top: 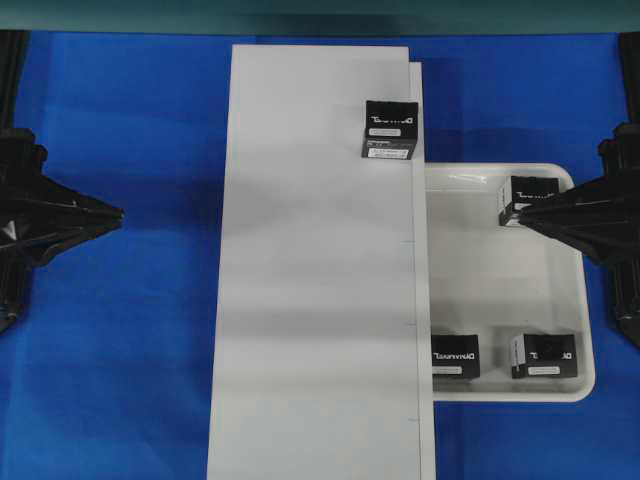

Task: Place the box from the white plastic tray onto the white base.
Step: 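Move the right gripper over the box at the tray's upper right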

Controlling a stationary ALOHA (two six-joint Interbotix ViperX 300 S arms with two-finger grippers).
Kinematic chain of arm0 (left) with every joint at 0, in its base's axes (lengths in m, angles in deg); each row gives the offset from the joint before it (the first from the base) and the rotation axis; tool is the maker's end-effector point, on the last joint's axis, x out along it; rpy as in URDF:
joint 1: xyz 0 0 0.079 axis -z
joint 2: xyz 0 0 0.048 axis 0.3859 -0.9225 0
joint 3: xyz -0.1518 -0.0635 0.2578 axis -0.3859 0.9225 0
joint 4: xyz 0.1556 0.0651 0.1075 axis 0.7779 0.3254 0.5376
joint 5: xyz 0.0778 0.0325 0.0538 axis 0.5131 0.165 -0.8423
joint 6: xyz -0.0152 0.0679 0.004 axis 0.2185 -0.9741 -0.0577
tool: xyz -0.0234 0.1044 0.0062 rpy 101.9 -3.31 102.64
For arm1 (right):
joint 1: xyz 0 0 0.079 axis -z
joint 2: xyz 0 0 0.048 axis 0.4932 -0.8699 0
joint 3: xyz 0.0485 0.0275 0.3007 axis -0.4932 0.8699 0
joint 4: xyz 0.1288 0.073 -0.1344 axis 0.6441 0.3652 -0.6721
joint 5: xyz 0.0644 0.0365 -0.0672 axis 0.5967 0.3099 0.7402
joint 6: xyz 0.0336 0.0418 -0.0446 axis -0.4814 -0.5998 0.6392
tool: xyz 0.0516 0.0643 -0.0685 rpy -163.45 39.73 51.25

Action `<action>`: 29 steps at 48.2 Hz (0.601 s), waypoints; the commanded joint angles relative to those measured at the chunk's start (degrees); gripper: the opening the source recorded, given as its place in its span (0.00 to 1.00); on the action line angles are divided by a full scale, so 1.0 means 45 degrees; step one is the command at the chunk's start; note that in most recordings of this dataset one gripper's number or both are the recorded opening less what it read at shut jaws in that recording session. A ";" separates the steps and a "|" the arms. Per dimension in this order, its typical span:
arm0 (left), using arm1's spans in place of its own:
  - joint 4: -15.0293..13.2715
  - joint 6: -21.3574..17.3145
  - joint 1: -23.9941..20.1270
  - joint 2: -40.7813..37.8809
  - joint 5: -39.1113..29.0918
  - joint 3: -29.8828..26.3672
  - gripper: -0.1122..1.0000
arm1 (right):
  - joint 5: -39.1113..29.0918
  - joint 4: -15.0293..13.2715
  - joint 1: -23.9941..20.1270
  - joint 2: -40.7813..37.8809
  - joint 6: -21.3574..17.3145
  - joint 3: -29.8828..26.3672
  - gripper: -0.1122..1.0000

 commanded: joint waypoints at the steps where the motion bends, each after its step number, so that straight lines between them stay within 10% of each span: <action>1: 0.0137 0.0254 0.0273 -0.0078 -0.0156 -0.0449 0.23 | 0.0039 0.0078 0.0215 0.0000 -0.0156 -0.0254 0.23; 8: 0.0137 0.0312 0.0273 -0.0059 -0.0684 -0.0859 0.08 | -0.2715 0.1289 0.0762 0.0117 -0.0527 -0.1152 0.08; 29: 0.0137 0.0312 0.0273 -0.0039 -0.3379 -0.1953 0.03 | -1.2461 0.1250 0.2617 0.0586 -0.0605 -0.4023 0.07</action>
